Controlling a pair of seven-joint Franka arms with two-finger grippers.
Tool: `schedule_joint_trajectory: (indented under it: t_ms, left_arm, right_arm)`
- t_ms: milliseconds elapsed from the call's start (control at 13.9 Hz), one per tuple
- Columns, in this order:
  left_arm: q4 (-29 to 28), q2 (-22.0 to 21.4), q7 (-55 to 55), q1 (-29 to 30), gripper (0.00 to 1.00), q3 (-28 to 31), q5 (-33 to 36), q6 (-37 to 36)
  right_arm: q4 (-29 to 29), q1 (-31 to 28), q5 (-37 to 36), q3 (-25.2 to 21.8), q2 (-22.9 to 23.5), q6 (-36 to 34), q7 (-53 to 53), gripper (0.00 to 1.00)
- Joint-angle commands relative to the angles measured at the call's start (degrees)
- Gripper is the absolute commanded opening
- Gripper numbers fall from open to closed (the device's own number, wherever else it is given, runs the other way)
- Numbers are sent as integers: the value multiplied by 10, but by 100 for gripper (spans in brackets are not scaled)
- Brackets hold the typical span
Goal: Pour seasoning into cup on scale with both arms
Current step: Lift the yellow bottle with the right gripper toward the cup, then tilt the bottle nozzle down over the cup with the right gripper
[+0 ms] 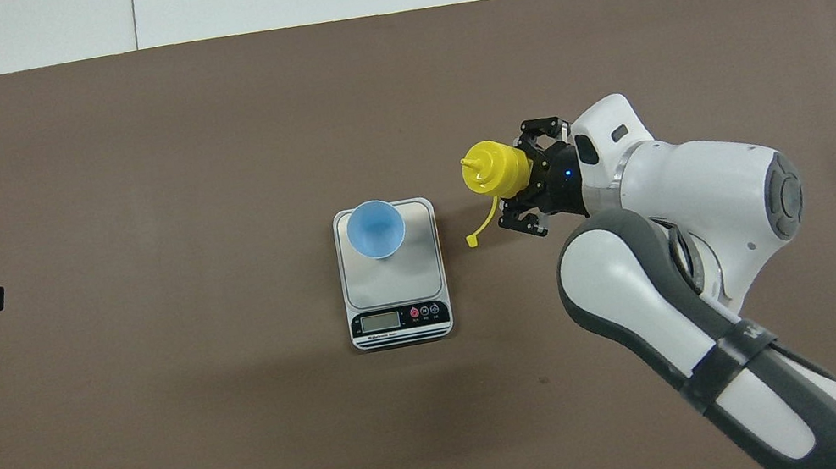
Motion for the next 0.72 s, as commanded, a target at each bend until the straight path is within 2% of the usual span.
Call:
schedule_joint_trajectory:
  t_ms: [0, 359, 646]
  left_arm:
    - [-3, -5, -2, 7, 100, -3, -6, -7]
    - [-3, -5, -2, 7, 100, -3, -6, -7]
    - [-3, -5, -2, 7, 100, -3, -6, -6]
  right_arm:
    - [45, 14, -167, -1, 22, -7, 148, 0]
    - [105, 42, -451, -1, 45, -86, 334, 0]
    - [108, 64, -583, -1, 51, -90, 377, 0]
